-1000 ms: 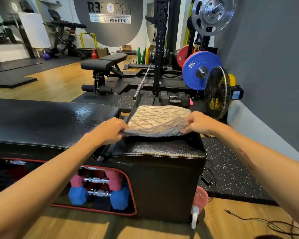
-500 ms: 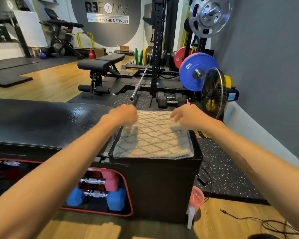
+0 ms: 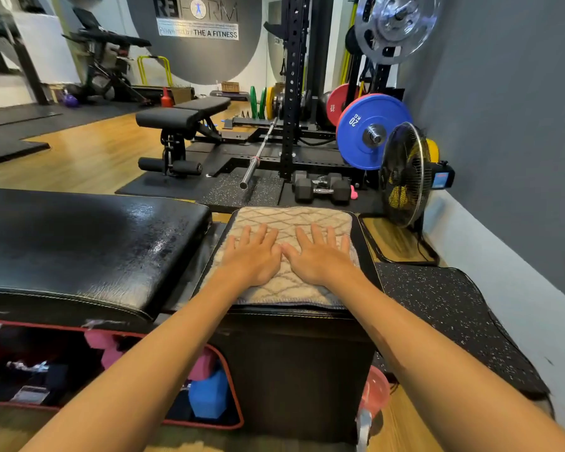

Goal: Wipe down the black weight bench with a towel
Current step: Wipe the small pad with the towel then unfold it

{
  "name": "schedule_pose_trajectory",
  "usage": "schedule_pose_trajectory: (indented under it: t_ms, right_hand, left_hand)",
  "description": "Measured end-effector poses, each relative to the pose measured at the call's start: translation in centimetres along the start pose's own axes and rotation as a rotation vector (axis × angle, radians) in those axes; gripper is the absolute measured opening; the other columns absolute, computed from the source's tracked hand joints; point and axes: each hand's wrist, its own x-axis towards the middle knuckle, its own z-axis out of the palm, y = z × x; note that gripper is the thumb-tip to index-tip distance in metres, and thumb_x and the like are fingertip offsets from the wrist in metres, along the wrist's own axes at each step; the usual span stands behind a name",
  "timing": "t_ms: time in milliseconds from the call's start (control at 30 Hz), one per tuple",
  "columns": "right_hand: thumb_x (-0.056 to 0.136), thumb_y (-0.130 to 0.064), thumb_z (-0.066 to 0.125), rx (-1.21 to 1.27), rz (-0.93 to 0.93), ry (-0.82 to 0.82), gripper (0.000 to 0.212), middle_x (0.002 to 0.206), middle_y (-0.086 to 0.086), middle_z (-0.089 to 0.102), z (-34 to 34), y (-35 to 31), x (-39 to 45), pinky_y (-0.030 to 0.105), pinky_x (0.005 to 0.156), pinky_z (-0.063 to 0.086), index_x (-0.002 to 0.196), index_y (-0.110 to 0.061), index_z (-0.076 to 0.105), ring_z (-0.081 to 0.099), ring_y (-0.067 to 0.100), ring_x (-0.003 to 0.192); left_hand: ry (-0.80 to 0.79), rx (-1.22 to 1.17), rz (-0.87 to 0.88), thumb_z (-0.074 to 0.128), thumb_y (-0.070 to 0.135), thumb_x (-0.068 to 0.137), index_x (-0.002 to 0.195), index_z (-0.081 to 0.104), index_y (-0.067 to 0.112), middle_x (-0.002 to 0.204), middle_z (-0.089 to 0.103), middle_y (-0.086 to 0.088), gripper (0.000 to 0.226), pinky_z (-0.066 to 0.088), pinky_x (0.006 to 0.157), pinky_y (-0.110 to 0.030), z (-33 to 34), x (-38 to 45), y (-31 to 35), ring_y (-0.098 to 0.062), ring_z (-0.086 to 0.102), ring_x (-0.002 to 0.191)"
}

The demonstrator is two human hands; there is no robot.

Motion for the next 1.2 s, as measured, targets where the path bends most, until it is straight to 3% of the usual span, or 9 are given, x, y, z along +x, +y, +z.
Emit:
schedule_pose_trajectory:
  t_ms: [900,1200]
  right_hand:
    - [0.099,-0.063,0.011,0.013,0.028,0.037,0.066,0.167,-0.001,-0.007,-0.8,0.2,10.1,0.055,0.119,-0.013,0.158,-0.035,0.002,-0.012,0.029,0.152]
    - [0.099,-0.061,0.013,-0.033,0.04,0.107,0.067,0.166,0.002,0.011,-0.6,0.3,14.1,0.058,0.119,0.002,0.158,-0.03,0.016,0.004,0.032,0.152]
  left_hand:
    - [0.024,-0.045,-0.069,0.009,0.042,0.102,0.156,0.003,0.027,0.163,-0.007,0.005,0.056,-0.002,0.119,-0.052,-0.4,10.3,-1.6,-0.026,-0.007,0.15]
    - [0.046,-0.067,-0.028,0.011,0.036,0.101,0.155,0.011,0.026,0.163,0.006,0.004,0.055,0.006,0.118,-0.055,-0.1,14.7,-2.8,-0.028,0.004,0.149]
